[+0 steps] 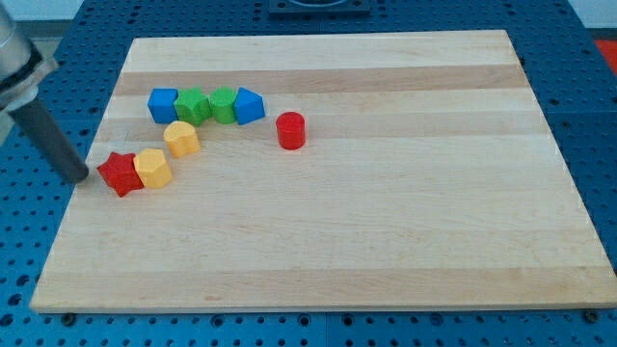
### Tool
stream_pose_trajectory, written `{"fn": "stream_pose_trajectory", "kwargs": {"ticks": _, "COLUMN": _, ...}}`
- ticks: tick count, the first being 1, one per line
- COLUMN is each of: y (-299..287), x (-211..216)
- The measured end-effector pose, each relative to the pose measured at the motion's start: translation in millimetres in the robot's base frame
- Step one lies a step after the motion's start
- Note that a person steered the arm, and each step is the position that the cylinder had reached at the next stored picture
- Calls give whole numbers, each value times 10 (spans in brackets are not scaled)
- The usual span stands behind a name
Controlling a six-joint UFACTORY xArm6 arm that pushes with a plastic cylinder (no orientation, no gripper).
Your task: Slide the red star to the bottom right side of the red circle
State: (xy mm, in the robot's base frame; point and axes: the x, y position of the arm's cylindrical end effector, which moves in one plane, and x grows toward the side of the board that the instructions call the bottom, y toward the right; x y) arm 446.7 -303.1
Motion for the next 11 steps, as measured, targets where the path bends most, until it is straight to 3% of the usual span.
{"fn": "stream_pose_trajectory", "kwargs": {"ticks": 1, "y": 158, "x": 56}}
{"fn": "stream_pose_trajectory", "kwargs": {"ticks": 2, "y": 805, "x": 688}}
{"fn": "stream_pose_trajectory", "kwargs": {"ticks": 3, "y": 1215, "x": 1054}}
{"fn": "stream_pose_trajectory", "kwargs": {"ticks": 4, "y": 1626, "x": 1028}}
{"fn": "stream_pose_trajectory", "kwargs": {"ticks": 5, "y": 1033, "x": 1116}}
{"fn": "stream_pose_trajectory", "kwargs": {"ticks": 6, "y": 432, "x": 777}}
{"fn": "stream_pose_trajectory", "kwargs": {"ticks": 7, "y": 244, "x": 434}}
{"fn": "stream_pose_trajectory", "kwargs": {"ticks": 9, "y": 1558, "x": 633}}
{"fn": "stream_pose_trajectory", "kwargs": {"ticks": 11, "y": 1971, "x": 856}}
